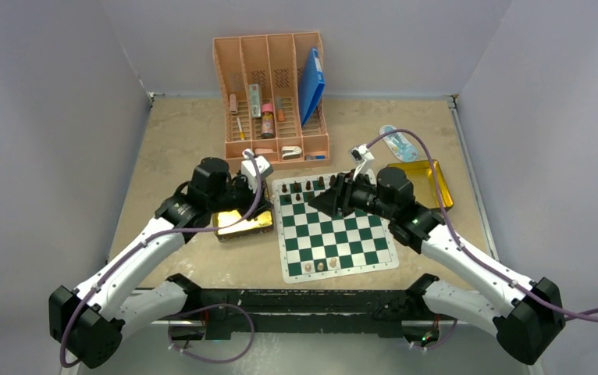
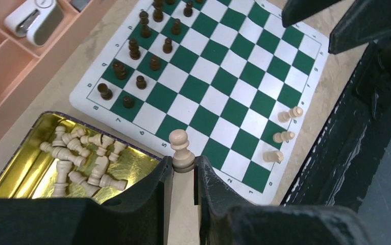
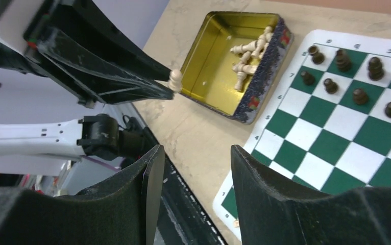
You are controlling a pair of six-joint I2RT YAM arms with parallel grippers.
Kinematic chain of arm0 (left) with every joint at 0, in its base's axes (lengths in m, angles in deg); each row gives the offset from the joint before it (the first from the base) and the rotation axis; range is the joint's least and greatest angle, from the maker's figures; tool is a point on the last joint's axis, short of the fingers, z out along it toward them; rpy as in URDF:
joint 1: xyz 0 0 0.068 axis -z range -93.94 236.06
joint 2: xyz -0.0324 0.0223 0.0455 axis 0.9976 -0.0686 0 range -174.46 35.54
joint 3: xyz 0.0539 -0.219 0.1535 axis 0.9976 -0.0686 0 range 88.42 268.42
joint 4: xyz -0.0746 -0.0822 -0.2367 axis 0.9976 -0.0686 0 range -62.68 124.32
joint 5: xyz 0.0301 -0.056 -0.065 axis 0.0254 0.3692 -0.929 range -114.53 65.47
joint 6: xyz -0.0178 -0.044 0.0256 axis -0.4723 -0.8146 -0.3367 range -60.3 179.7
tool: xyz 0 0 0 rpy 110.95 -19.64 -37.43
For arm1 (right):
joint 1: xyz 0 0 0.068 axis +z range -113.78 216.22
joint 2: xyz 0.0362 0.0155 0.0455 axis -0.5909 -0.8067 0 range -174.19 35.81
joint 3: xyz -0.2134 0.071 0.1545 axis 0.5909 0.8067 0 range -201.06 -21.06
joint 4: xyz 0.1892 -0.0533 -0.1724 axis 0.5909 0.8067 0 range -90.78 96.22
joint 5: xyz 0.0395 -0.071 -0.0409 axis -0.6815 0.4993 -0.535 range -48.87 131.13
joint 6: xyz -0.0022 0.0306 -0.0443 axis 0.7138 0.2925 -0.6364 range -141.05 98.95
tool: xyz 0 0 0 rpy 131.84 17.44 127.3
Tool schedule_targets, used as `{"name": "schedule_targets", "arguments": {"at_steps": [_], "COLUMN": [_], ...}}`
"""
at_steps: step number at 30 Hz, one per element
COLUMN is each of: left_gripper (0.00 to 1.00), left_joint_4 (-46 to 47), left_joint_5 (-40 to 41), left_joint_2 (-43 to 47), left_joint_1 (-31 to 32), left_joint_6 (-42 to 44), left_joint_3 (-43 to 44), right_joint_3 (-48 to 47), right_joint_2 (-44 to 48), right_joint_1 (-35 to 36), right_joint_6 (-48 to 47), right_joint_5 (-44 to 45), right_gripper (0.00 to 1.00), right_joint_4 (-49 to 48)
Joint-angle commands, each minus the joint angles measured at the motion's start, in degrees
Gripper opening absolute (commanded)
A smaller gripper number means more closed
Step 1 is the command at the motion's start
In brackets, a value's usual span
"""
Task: Set up the chess pieces on the board
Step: Place the chess piece on the chessboard.
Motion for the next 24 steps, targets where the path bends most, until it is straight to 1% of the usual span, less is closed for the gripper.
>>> {"name": "schedule_targets", "arguments": {"at_steps": [1, 5, 10, 16, 18, 24], "left_gripper": [0.07, 0.05, 0.03, 0.04, 0.01, 0.00], "left_joint_4": [6.64, 6.76, 7.53, 7.89, 7.26, 5.50], "left_joint_5": [-6.02, -10.12, -14.44, -18.80, -20.46, -21.01], "left_joint_2": [3.40, 5.06, 7.21, 9.31, 9.46, 7.14], "left_joint_1": [0.91, 1.47, 1.72, 1.74, 1.67, 1.75], "left_joint_6": [9.48, 14.79, 19.01, 23.04, 25.05, 26.16], "left_joint_3": [-3.60, -4.64, -6.36, -8.00, -7.99, -6.63], "right_joint_3": [-2.70, -1.65, -2.01, -3.85, -4.38, -5.39], "right_joint_2": [-0.33, -2.60, -6.41, -10.79, -12.08, -13.89], "right_joint_1": [2.67, 4.44, 7.12, 9.23, 9.26, 9.78], "right_joint_6": [3.75, 5.66, 7.58, 7.21, 7.17, 7.89], "right_joint_5": [-1.56, -4.41, -5.33, -3.73, -3.96, -5.49], "right_gripper": [0.53, 0.53, 0.53, 0.53, 0.53, 0.53], "right_joint_4": [-5.53, -8.67, -11.92, -12.69, -13.23, -14.89]}}
